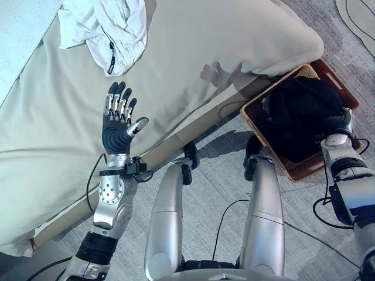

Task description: Pick up clothes into the bucket

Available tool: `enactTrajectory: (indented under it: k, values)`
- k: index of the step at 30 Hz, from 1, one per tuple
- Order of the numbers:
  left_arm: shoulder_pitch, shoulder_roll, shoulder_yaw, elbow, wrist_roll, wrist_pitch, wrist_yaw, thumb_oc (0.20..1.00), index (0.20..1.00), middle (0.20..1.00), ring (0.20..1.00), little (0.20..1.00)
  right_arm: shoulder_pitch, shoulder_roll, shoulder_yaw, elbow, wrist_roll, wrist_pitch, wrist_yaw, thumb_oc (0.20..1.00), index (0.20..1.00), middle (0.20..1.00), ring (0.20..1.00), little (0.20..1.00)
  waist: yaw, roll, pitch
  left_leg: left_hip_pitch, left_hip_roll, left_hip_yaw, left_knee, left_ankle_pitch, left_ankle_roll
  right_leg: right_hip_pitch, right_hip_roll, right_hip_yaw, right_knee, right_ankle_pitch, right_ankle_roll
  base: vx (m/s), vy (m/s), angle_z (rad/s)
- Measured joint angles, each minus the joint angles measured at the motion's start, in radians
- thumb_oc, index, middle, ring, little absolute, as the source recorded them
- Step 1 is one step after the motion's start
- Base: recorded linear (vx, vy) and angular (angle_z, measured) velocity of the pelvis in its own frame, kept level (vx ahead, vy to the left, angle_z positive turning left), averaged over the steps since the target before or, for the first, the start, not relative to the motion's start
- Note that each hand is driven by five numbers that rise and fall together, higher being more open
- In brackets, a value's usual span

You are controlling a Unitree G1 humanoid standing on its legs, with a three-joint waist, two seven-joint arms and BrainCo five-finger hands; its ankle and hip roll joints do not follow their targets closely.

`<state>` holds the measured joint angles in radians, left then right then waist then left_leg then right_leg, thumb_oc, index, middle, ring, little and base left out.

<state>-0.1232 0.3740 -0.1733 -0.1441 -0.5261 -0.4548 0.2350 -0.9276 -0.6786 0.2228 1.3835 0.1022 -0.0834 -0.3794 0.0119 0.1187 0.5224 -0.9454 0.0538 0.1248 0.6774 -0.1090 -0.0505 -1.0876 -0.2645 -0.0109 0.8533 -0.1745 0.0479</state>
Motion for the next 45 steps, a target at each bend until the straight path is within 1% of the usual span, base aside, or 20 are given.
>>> enactTrajectory:
  k: [6,9,12,15,16,19,21,23,25,26,28,30,32,35,38,39,40,43,44,45]
  values:
    - [-0.007,-0.001,0.003,0.002,-0.001,0.008,-0.005,1.0,1.0,1.0,1.0,1.0,0.039,0.04,0.009,-0.017,-0.002,0.0,0.032,1.0,1.0,1.0,1.0,1.0,-0.012,-0.006,-0.005,0.049,0.005,-0.018,-0.038,0.005,0.006,0.068,0.006,-0.027,-0.045,0.004,0.009,0.0,-0.01,0.01]
    - [-0.006,-0.001,0.007,0.005,-0.002,0.008,-0.015,1.0,1.0,1.0,1.0,1.0,0.09,0.083,0.028,-0.048,-0.007,-0.002,0.061,1.0,1.0,1.0,1.0,1.0,-0.021,-0.028,-0.021,0.094,0.007,-0.018,-0.087,0.024,0.011,0.115,0.009,-0.042,-0.09,0.029,0.017,-0.02,-0.009,0.0]
    - [-0.007,-0.002,0.008,0.014,-0.002,0.008,-0.025,1.0,1.0,1.0,1.0,1.0,0.145,0.124,0.028,-0.046,-0.025,-0.002,0.085,1.0,1.0,1.0,1.0,1.0,-0.021,-0.058,-0.059,0.13,0.004,-0.02,-0.143,0.039,0.008,0.149,0.01,-0.055,-0.132,0.042,0.014,-0.04,-0.017,0.02]
    - [-0.006,-0.003,0.012,0.037,-0.003,0.008,-0.035,1.0,1.0,1.0,1.0,1.0,0.183,0.135,0.027,-0.046,-0.044,-0.002,0.094,1.0,1.0,1.0,1.0,1.0,-0.02,-0.063,-0.062,0.199,0.001,-0.021,-0.189,0.044,0.01,0.22,0.01,-0.067,-0.171,0.043,0.015,0.04,-0.026,0.03]
    - [-0.003,-0.003,0.023,0.051,-0.003,0.008,-0.04,1.0,1.0,1.0,1.0,1.0,0.202,0.14,0.026,-0.046,-0.047,-0.002,0.099,1.0,1.0,1.0,1.0,1.0,-0.02,-0.064,-0.079,0.223,0.0,-0.022,-0.214,0.047,0.009,0.245,0.009,-0.073,-0.192,0.044,0.017,0.05,-0.023,0.05]
    - [-0.001,-0.004,0.053,0.063,-0.003,0.008,-0.044,1.0,1.0,1.0,1.0,1.0,0.253,0.15,0.009,-0.057,-0.05,-0.003,0.103,1.0,1.0,1.0,1.0,1.0,-0.02,-0.068,-0.095,0.298,-0.006,-0.033,-0.296,0.077,0.005,0.321,0.009,-0.097,-0.25,0.054,0.023,0.05,-0.034,0.1]
    - [0.008,-0.004,0.056,0.067,-0.003,0.008,-0.047,1.0,1.0,1.0,1.0,1.0,0.296,0.156,-0.016,-0.08,-0.045,-0.007,0.103,1.0,1.0,1.0,1.0,1.0,-0.022,-0.073,-0.12,0.327,-0.008,-0.042,-0.326,0.088,-0.002,0.354,0.01,-0.112,-0.274,0.054,0.022,0.08,-0.038,0.11]
    - [0.008,-0.005,0.059,0.089,-0.002,0.008,-0.049,1.0,1.0,1.0,1.0,1.0,0.329,0.157,-0.036,-0.116,-0.026,-0.016,0.103,1.0,1.0,1.0,1.0,1.0,-0.023,-0.075,-0.121,0.374,-0.006,-0.047,-0.354,0.095,-0.003,0.404,0.013,-0.126,-0.296,0.061,0.02,0.09,-0.058,0.06]
    - [0.015,-0.02,0.077,0.122,-0.002,0.008,-0.055,1.0,1.0,1.0,1.0,1.0,0.4,0.168,-0.095,-0.234,0.035,-0.034,0.104,1.0,1.0,1.0,1.0,1.0,-0.023,-0.076,-0.122,0.423,-0.003,-0.051,-0.389,0.103,-0.01,0.459,0.018,-0.14,-0.33,0.066,0.024,0.08,-0.054,0.01]
    - [0.03,-0.021,0.082,0.14,-0.001,0.008,-0.054,1.0,1.0,1.0,1.0,1.0,0.442,0.184,-0.106,-0.282,0.07,-0.056,0.103,1.0,1.0,1.0,1.0,1.0,-0.029,-0.09,-0.136,0.454,-0.003,-0.05,-0.414,0.114,-0.01,0.481,0.02,-0.142,-0.344,0.067,0.023,0.14,-0.08,0.04]
    - [0.037,-0.033,0.089,0.181,0.002,0.009,-0.051,1.0,1.0,1.0,1.0,1.0,0.557,0.239,-0.207,-0.488,0.158,-0.096,0.094,1.0,1.0,1.0,1.0,1.0,-0.03,-0.094,-0.142,0.51,0.005,-0.067,-0.461,0.122,-0.013,0.552,0.032,-0.169,-0.39,0.071,0.026,0.09,-0.044,0.12]
    - [0.056,-0.029,0.098,0.222,0.022,0.009,-0.035,1.0,1.0,1.0,1.0,1.0,0.632,0.295,-0.216,-0.594,0.207,-0.141,0.083,1.0,1.0,1.0,1.0,1.0,-0.051,-0.114,-0.157,0.554,0.013,-0.077,-0.489,0.127,-0.014,0.603,0.041,-0.191,-0.417,0.071,0.026,0.11,-0.03,0.16]
    - [0.056,-0.032,0.108,0.29,0.072,0.012,-0.014,1.0,1.0,1.0,1.0,1.0,0.674,0.352,-0.224,-0.676,0.264,-0.183,0.082,1.0,1.0,1.0,1.0,1.0,-0.052,-0.123,-0.166,0.609,0.018,-0.092,-0.522,0.143,-0.024,0.675,0.05,-0.214,-0.461,0.08,0.025,0.14,0.003,0.15]
    - [0.067,-0.031,0.107,0.34,0.149,0.029,0.008,1.0,1.0,1.0,1.0,1.0,0.716,0.414,-0.195,-0.722,0.36,-0.219,0.117,1.0,1.0,1.0,1.0,1.0,-0.051,-0.126,-0.181,0.678,0.022,-0.102,-0.566,0.14,-0.018,0.754,0.057,-0.236,-0.506,0.08,0.026,0.13,0.009,0.13]
    - [0.075,-0.03,0.107,0.394,0.232,0.052,0.031,1.0,1.0,1.0,1.0,1.0,0.758,0.454,-0.082,-0.814,0.4,-0.221,0.185,1.0,1.0,1.0,1.0,1.0,-0.039,-0.126,-0.206,0.743,0.024,-0.117,-0.594,0.139,-0.02,0.846,0.065,-0.26,-0.555,0.084,0.034,0.18,0.003,0.18]
    - [0.074,-0.031,0.106,0.407,0.241,0.055,0.036,1.0,1.0,1.0,1.0,1.0,0.765,0.465,-0.069,-0.831,0.419,-0.224,0.2,1.0,1.0,1.0,1.0,1.0,-0.046,-0.126,-0.218,0.755,0.024,-0.128,-0.597,0.141,-0.022,0.868,0.068,-0.272,-0.57,0.087,0.036,0.12,0.008,0.2]
    - [0.077,-0.031,0.105,0.409,0.241,0.056,0.042,1.0,1.0,1.0,1.0,1.0,0.754,0.478,-0.062,-0.832,0.426,-0.225,0.209,1.0,1.0,1.0,1.0,1.0,-0.034,-0.126,-0.229,0.76,0.024,-0.13,-0.599,0.143,-0.025,0.882,0.068,-0.279,-0.577,0.087,0.036,0.17,0.013,0.2]
    - [0.068,-0.033,0.095,0.413,0.243,0.06,0.051,1.0,1.0,1.0,1.0,1.0,0.755,0.484,-0.05,-0.842,0.439,-0.225,0.22,1.0,1.0,1.0,1.0,1.0,-0.014,-0.125,-0.254,0.797,0.021,-0.153,-0.614,0.135,-0.021,0.945,0.069,-0.305,-0.603,0.086,0.037,0.15,0.025,0.28]
    - [0.06,-0.034,0.09,0.416,0.252,0.065,0.052,1.0,1.0,1.0,1.0,1.0,0.757,0.479,-0.058,-0.846,0.44,-0.226,0.218,1.0,1.0,1.0,1.0,1.0,0.002,-0.119,-0.267,0.801,0.017,-0.169,-0.613,0.132,-0.025,0.97,0.065,-0.328,-0.611,0.084,0.041,0.12,0.066,0.64]
    - [0.046,-0.032,0.076,0.419,0.27,0.069,0.053,1.0,1.0,1.0,1.0,1.0,0.76,0.468,-0.061,-0.847,0.44,-0.226,0.217,1.0,1.0,1.0,1.0,1.0,0.001,-0.117,-0.27,0.811,0.014,-0.175,-0.611,0.131,-0.023,1.008,0.053,-0.37,-0.624,0.085,0.042,0.17,0.112,1.01]
